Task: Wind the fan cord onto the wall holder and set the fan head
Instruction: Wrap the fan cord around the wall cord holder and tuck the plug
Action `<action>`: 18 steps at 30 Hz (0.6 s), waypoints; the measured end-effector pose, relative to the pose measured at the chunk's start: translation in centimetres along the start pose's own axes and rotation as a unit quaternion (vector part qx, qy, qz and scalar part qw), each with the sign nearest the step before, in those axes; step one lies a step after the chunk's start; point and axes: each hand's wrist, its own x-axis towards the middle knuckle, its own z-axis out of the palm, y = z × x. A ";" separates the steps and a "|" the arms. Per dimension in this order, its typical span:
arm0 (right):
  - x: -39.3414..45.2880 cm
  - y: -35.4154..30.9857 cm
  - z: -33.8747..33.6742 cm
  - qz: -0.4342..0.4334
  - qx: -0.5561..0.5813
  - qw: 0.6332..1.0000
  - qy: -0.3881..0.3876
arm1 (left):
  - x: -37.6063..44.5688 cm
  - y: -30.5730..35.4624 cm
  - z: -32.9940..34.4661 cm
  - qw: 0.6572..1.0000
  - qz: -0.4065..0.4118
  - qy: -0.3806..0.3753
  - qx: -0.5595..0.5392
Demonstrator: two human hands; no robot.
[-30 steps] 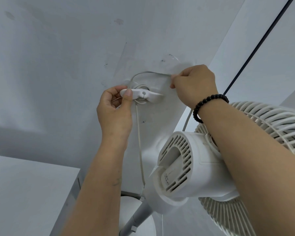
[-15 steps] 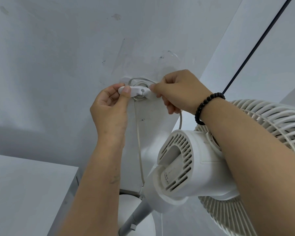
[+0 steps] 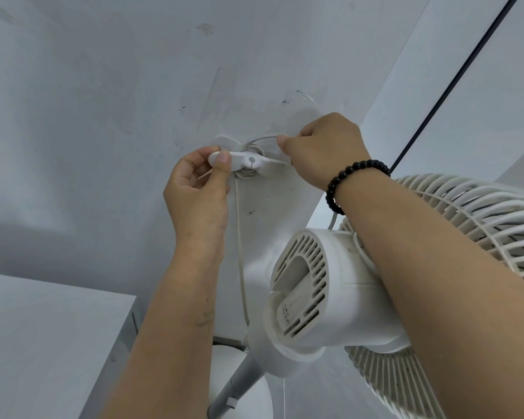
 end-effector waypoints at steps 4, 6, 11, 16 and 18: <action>0.1 -0.2 0.1 0.012 -0.006 1.000 -0.019 | 0.0 0.1 0.0 1.000 -0.004 0.004 0.000; -0.1 0.0 -0.1 0.021 -0.004 0.998 -0.052 | 0.0 0.1 0.1 1.000 -0.004 0.006 -0.002; -0.2 0.5 -0.2 0.057 0.010 0.991 -0.117 | -0.2 0.2 0.2 1.000 -0.012 0.012 -0.009; -0.5 0.3 -0.1 0.084 -0.009 0.983 -0.164 | -0.3 0.7 0.2 0.998 -0.049 0.015 -0.034; -0.5 0.3 0.0 0.101 -0.002 0.980 -0.170 | -0.3 0.9 0.1 0.996 -0.079 0.020 -0.045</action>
